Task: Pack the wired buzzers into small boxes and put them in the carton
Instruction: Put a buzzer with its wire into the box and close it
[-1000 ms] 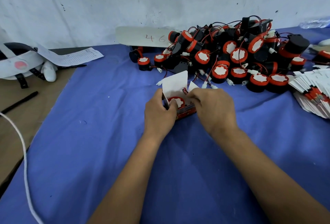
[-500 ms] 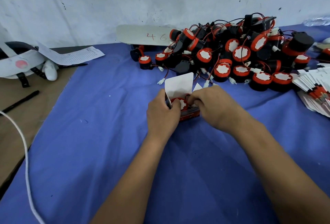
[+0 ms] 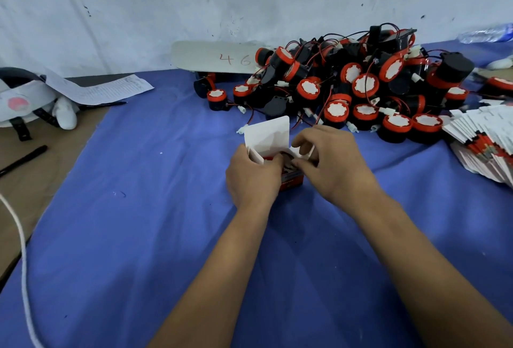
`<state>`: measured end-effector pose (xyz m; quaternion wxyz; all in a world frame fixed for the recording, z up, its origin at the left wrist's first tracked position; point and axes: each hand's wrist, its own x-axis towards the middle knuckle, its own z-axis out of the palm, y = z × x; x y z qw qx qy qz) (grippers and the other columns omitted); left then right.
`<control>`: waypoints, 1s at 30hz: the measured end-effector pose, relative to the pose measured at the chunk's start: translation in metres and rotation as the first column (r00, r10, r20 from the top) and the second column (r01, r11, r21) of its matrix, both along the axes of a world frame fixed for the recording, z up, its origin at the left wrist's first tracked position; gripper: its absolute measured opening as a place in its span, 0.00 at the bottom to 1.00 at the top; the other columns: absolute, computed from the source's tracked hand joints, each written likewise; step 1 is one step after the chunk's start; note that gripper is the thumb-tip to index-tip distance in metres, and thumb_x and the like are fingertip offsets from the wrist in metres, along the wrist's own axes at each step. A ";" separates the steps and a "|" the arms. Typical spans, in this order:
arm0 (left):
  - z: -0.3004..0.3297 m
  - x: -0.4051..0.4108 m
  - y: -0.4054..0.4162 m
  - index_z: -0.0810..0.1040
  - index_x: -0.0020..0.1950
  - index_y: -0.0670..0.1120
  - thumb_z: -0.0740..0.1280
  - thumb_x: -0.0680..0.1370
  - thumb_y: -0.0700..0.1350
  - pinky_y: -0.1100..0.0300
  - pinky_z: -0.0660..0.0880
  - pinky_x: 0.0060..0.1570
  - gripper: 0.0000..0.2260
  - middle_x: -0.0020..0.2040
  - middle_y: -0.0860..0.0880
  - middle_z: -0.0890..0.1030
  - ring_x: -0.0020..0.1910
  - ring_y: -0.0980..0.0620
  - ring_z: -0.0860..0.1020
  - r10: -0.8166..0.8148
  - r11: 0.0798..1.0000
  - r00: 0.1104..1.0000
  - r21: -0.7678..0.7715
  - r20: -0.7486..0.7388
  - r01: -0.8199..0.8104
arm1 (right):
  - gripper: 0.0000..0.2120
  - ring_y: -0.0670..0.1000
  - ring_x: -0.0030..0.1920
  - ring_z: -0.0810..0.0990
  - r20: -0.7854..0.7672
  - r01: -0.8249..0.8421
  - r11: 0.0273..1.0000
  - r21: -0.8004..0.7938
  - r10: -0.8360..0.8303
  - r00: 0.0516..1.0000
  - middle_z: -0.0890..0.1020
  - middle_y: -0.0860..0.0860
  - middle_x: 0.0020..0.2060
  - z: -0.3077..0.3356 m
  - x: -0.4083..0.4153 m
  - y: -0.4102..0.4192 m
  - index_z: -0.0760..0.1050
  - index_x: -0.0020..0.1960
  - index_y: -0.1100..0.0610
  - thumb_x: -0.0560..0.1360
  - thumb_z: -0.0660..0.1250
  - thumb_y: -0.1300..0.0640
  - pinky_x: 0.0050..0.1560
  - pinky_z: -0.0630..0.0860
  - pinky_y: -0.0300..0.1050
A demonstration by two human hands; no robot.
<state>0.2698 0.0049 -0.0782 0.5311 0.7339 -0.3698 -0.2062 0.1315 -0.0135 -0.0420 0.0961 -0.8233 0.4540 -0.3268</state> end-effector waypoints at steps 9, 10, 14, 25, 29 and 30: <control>-0.002 -0.003 0.004 0.73 0.42 0.45 0.75 0.70 0.51 0.54 0.71 0.34 0.14 0.35 0.52 0.75 0.35 0.50 0.74 0.016 0.999 1.000 -0.031 0.021 -0.016 | 0.12 0.51 0.41 0.75 0.136 0.272 0.961 -0.047 -0.263 0.955 0.75 0.50 0.45 -0.020 0.010 0.004 0.84 0.50 0.59 0.73 0.79 0.53 0.44 0.76 0.49; -0.002 -0.004 0.004 0.73 0.42 0.45 0.75 0.71 0.51 0.53 0.72 0.35 0.14 0.35 0.52 0.76 0.36 0.50 0.75 0.015 0.999 1.000 -0.032 0.026 -0.015 | 0.10 0.52 0.40 0.75 0.119 0.245 0.967 -0.064 -0.236 0.964 0.75 0.51 0.45 -0.021 0.010 0.004 0.84 0.50 0.60 0.74 0.78 0.54 0.43 0.77 0.53; -0.004 -0.003 0.006 0.71 0.40 0.47 0.75 0.71 0.51 0.56 0.66 0.32 0.15 0.33 0.54 0.73 0.33 0.54 0.72 0.015 0.999 0.999 -0.048 0.053 -0.013 | 0.07 0.52 0.45 0.73 0.075 0.211 0.973 -0.094 -0.205 0.976 0.73 0.50 0.45 -0.022 0.008 0.003 0.86 0.52 0.57 0.76 0.76 0.55 0.40 0.76 0.53; -0.006 0.002 0.005 0.72 0.39 0.49 0.77 0.71 0.57 0.60 0.67 0.31 0.18 0.34 0.54 0.76 0.34 0.56 0.75 -0.012 0.998 0.996 -0.054 0.091 0.017 | 0.04 0.50 0.55 0.64 0.004 0.033 0.997 -0.075 -0.032 0.999 0.71 0.49 0.51 -0.028 -0.003 -0.010 0.87 0.48 0.54 0.76 0.75 0.55 0.50 0.70 0.42; -0.004 0.001 0.006 0.76 0.43 0.44 0.76 0.72 0.56 0.53 0.74 0.35 0.17 0.38 0.49 0.80 0.38 0.49 0.78 -0.004 0.999 0.997 -0.051 0.076 0.008 | 0.07 0.52 0.57 0.65 -0.024 0.015 0.996 -0.093 -0.017 1.000 0.72 0.49 0.54 -0.030 0.003 -0.006 0.87 0.48 0.52 0.78 0.71 0.50 0.48 0.74 0.47; -0.003 0.001 0.007 0.76 0.44 0.43 0.75 0.73 0.54 0.51 0.75 0.36 0.15 0.40 0.48 0.81 0.39 0.48 0.78 -0.011 0.999 0.997 -0.049 0.077 0.015 | 0.07 0.52 0.57 0.65 -0.007 0.022 0.995 -0.099 -0.023 1.000 0.72 0.48 0.54 -0.030 0.004 -0.006 0.86 0.47 0.52 0.78 0.71 0.50 0.48 0.73 0.46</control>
